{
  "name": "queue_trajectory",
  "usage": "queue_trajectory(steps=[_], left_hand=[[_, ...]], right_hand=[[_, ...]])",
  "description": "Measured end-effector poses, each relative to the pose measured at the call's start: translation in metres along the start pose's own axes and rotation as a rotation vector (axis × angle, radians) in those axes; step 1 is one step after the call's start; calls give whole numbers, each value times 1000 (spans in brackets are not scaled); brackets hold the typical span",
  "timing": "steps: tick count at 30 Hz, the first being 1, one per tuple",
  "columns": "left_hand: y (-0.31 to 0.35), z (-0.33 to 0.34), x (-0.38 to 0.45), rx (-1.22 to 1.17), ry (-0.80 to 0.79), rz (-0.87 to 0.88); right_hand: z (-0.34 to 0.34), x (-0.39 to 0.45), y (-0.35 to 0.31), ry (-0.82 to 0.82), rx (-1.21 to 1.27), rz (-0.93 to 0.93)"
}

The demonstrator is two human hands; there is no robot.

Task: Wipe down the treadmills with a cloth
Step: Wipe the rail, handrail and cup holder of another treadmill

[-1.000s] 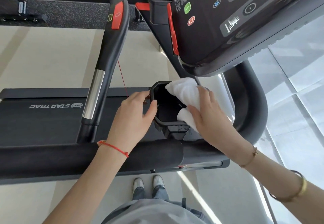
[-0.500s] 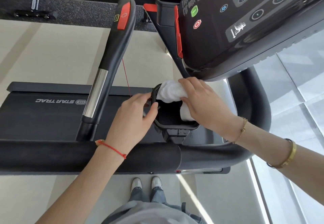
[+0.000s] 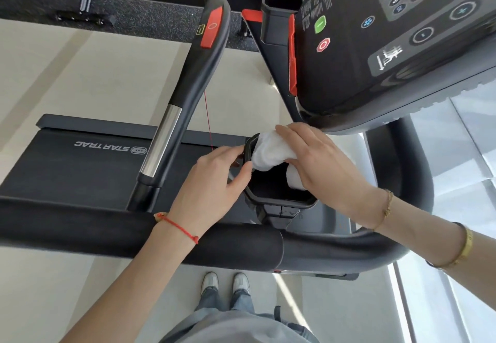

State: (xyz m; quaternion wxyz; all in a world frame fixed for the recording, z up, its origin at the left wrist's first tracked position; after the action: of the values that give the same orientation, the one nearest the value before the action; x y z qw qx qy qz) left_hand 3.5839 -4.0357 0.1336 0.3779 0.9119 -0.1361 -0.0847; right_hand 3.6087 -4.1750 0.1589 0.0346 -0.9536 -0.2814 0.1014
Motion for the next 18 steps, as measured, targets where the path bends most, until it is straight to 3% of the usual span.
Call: queue_trajectory(steps=[4, 7, 13, 18], left_hand=[[0, 0, 1, 9, 5, -1], [1, 0, 1, 9, 7, 0], [-2, 0, 1, -13, 7, 6], [-1, -1, 1, -18, 6, 6]], right_hand=[[-5, 29, -18, -83, 2, -173], [-5, 28, -19, -97, 4, -184], [6, -7, 5, -36, 2, -6], [30, -47, 37, 15, 572, 321]])
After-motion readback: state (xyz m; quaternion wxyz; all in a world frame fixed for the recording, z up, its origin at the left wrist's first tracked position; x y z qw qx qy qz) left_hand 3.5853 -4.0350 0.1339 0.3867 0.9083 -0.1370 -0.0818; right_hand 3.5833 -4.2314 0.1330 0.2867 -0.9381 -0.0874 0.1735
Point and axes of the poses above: each hand's wrist, its own x-axis towards the middle knuckle, its own z-axis out of the palm, y = z × x, the point moved 10 cm from there along x, towards the middle knuckle, and after that the axes turned 15 degrees about -y, right-handed, at the moved point
